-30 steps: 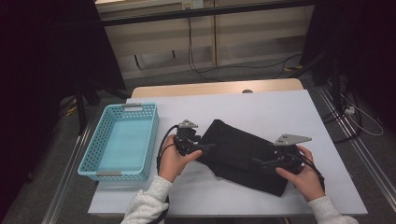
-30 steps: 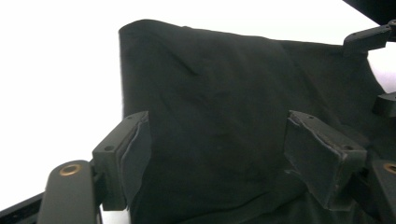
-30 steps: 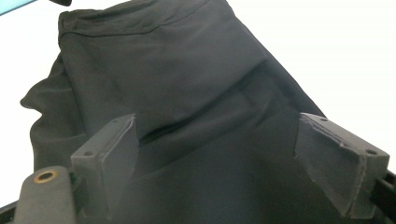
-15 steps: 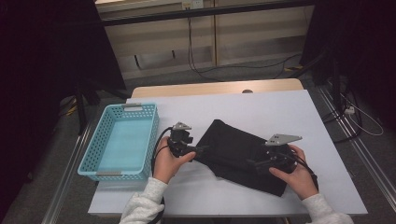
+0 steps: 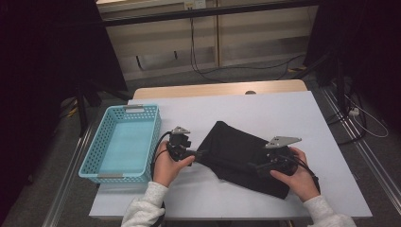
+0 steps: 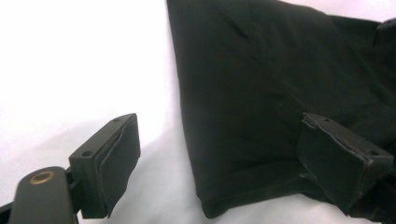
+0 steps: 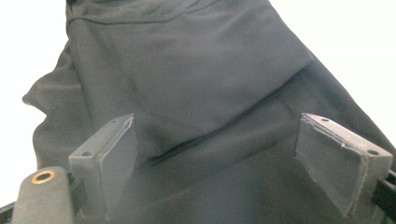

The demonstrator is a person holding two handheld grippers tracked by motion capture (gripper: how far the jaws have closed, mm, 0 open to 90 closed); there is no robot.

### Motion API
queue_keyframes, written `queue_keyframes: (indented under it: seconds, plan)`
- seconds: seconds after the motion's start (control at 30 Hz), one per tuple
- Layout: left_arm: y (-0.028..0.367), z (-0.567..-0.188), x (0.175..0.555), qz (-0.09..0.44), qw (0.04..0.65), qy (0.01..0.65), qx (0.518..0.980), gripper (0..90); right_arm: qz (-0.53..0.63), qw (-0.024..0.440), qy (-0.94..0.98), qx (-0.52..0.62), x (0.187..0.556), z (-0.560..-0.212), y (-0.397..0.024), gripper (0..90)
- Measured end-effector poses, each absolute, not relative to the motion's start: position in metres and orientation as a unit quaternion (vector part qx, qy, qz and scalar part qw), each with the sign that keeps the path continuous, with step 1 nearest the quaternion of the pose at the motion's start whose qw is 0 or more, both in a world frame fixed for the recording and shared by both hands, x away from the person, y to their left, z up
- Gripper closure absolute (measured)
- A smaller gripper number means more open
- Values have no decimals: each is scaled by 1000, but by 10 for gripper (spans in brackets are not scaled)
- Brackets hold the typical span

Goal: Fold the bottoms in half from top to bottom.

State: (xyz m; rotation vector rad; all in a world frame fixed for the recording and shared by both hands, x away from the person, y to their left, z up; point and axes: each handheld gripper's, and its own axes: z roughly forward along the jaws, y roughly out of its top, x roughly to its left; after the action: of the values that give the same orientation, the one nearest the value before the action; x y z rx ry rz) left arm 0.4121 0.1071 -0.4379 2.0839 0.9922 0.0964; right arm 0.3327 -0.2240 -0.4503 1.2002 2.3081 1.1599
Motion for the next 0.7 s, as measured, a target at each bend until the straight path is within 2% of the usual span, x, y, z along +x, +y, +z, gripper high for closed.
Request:
queue_keyframes:
  seconds: [0.7]
  plan:
    - [120,-437,412,38,394,393,830,112,410,152,800,411,321,-447,-221,181]
